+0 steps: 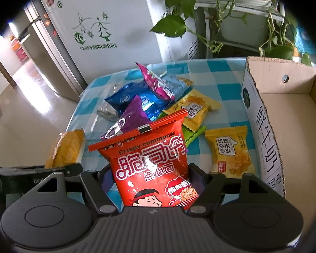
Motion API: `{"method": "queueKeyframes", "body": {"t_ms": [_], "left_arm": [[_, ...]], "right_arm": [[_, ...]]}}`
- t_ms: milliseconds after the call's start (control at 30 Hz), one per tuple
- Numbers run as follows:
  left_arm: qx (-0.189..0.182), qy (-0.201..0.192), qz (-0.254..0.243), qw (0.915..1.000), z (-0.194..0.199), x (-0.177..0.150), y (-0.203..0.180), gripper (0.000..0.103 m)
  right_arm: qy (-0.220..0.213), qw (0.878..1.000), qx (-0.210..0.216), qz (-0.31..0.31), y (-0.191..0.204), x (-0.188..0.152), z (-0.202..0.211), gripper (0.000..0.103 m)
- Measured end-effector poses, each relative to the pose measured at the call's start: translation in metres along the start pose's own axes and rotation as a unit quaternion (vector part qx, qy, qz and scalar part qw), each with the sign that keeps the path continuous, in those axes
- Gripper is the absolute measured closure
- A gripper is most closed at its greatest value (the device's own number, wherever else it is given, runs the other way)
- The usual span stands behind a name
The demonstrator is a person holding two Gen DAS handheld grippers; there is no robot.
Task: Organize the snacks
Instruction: 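Carry both bags into the cardboard box and open both grippers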
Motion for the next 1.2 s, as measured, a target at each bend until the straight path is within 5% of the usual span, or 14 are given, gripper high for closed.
{"method": "queueKeyframes", "body": {"t_ms": [667,1200], "left_arm": [[-0.073,-0.033,-0.034,0.9962,0.059,0.004,-0.063,0.050],[-0.179,-0.034,-0.093,0.9789,0.099,0.005,-0.174,0.050]], "right_arm": [[-0.120,0.991,-0.039,-0.052,-0.043,0.034,0.095,0.025],[-0.188,0.965,-0.118,-0.137,-0.114,0.022,0.161,0.025]]}}
Point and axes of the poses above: each gripper's, at about its wrist camera, not at the fingertips, and z roughly against the way its jaws point, y to its left, x to its top, the point moved 3 cm from there along -z, roughly the way its jaws point, and after that the axes turned 14 degrees about x, right-handed, at the moved point
